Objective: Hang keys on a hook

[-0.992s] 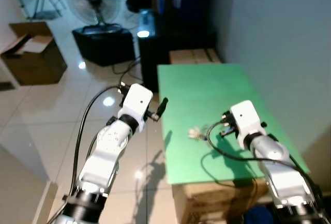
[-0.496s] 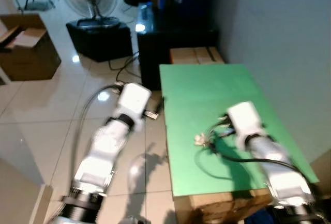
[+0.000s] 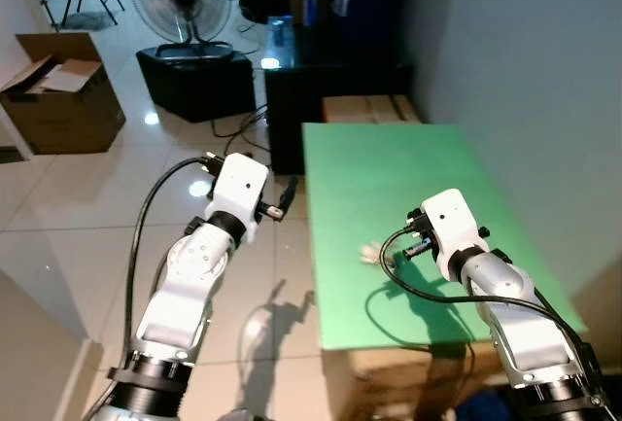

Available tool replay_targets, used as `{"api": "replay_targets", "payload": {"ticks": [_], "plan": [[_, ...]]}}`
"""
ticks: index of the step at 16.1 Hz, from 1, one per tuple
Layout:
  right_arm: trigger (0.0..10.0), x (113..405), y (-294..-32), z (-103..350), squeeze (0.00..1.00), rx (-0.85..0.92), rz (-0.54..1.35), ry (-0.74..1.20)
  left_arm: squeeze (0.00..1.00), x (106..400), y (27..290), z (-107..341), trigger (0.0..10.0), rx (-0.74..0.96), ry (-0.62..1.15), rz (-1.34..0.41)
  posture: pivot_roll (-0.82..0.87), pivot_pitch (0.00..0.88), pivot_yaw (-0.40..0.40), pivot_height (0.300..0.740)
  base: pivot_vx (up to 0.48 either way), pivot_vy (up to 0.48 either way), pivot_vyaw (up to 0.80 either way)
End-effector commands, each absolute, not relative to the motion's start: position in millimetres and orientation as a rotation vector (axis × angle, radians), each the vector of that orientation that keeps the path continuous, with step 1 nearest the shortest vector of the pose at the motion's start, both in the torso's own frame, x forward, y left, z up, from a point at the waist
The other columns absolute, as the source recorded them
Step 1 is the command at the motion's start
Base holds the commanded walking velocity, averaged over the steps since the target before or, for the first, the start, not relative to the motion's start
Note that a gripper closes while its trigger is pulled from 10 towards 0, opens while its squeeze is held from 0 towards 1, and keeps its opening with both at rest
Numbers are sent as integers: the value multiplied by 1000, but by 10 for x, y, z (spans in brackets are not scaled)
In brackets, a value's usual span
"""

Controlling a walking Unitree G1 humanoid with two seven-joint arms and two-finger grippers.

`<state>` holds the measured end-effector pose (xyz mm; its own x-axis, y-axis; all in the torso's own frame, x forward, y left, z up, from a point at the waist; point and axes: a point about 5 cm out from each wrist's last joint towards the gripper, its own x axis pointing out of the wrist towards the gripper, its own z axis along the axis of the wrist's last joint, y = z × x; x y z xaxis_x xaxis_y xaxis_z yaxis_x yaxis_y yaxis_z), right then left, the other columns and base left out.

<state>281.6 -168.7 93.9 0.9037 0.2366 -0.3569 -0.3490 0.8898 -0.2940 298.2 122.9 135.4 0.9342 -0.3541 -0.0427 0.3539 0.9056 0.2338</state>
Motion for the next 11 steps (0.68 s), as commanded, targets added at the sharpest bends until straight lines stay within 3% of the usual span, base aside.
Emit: {"api": "replay_targets", "payload": {"ticks": [1, 9, 11], "plan": [[10000, 2829, -1736, 948, 0, -356, 292, 320, 0, 3004, 1222, 1372, 10000, 254, -3, -365, -132, 0, -6, 718, 0, -371, 0], [10000, 2796, -1735, 935, 0, -353, 290, 324, 0, 2986, 1212, 1352, 10000, 257, 4, -368, -134, 0, -6, 718, 0, -349, 0], [10000, 2795, -1757, 960, 0, -336, 265, 308, 0, 2990, 1241, 1342, 10000, 212, 15, -351, -133, 0, -4, 718, 0, 0, 0]]}}
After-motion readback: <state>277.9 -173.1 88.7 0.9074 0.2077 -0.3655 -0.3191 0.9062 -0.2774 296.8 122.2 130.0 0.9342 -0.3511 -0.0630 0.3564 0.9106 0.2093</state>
